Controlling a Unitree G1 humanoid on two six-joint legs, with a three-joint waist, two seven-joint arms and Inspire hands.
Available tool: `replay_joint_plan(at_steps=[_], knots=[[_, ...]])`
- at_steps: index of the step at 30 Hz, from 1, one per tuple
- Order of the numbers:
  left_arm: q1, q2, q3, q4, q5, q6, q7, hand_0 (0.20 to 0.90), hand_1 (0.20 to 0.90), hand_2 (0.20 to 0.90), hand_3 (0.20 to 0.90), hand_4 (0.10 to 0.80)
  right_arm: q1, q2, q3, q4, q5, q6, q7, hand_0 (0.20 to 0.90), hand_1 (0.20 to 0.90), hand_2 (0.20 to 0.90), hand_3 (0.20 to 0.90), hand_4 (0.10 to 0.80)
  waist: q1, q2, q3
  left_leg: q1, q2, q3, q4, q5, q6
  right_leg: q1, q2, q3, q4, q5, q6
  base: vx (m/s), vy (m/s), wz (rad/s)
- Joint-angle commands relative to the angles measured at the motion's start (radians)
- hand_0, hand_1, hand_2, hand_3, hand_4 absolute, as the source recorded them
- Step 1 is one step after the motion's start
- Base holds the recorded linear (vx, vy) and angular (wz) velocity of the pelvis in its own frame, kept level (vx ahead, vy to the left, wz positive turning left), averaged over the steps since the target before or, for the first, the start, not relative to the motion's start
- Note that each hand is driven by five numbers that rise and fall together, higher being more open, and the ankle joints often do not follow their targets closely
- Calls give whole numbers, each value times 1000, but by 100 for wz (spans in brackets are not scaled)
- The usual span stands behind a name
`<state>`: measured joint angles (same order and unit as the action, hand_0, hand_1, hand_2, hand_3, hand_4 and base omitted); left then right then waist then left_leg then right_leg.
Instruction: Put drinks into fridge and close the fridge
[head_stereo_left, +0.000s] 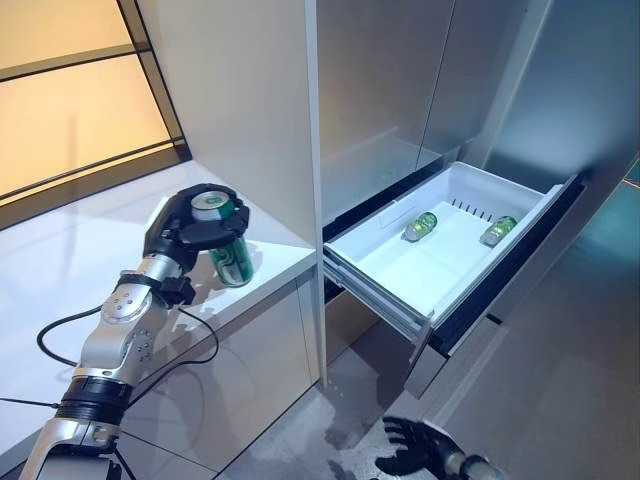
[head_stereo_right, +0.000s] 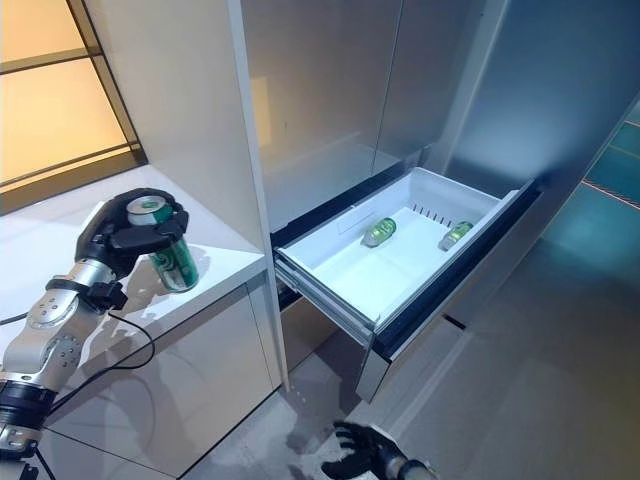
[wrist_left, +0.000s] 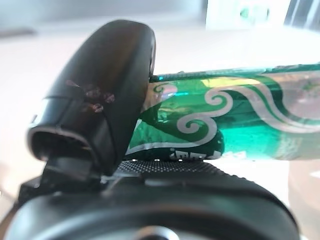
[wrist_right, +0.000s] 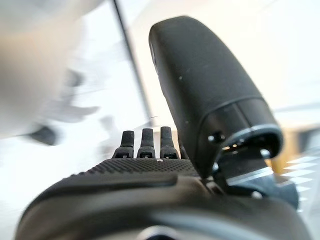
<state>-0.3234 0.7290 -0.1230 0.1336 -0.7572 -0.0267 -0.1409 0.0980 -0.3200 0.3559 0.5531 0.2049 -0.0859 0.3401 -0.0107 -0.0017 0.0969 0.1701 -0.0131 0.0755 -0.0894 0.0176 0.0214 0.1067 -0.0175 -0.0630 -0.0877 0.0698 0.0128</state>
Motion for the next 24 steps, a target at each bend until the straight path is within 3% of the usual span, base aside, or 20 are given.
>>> replay_joint_plan(at_steps=[1, 2, 10, 17, 24], knots=[[-188, -3, 4, -118, -80, -241, -95, 408, 408, 408, 326, 226, -109, -53, 6, -190, 126, -32, 76, 900, 900, 900, 900, 800, -33, 31, -26, 13, -37, -1, 39, -95, 15, 12, -10, -11, 116, -147, 57, -34, -4, 0], [-166, -8, -1, -131, -92, -261, -128, 300, 300, 300, 200, 100, -118, -68, -2, -246, 155, -28, 95, 900, 900, 900, 900, 800, -33, 31, -24, 13, -37, -1, 37, -91, 15, 11, -9, -11, 116, -145, 57, -33, 1, 0], [-33, -40, -17, -212, -66, -340, -277, 300, 300, 300, 200, 100, -217, -130, -50, -580, 343, 12, 106, 900, 900, 900, 900, 800, -22, 34, -21, 3, -39, 1, 33, -79, 23, 2, -7, -2, 111, -135, 56, -26, 5, -6], [-6, -49, -30, -258, -63, -330, -295, 300, 300, 300, 200, 100, -265, -150, -70, -663, 386, 23, 20, 900, 900, 900, 900, 800, -18, 28, -25, -4, -38, 0, 35, -77, 24, 1, -5, -1, 104, -129, 53, -3, -4, 0], [-33, -60, -72, -298, -62, -312, -319, 300, 300, 300, 200, 100, -317, -157, -21, -693, 413, 64, 35, 900, 900, 900, 900, 800, -14, 25, -25, -5, -35, -1, 33, -73, 21, 4, -2, -7, 99, -127, 48, 0, 0, 0]])
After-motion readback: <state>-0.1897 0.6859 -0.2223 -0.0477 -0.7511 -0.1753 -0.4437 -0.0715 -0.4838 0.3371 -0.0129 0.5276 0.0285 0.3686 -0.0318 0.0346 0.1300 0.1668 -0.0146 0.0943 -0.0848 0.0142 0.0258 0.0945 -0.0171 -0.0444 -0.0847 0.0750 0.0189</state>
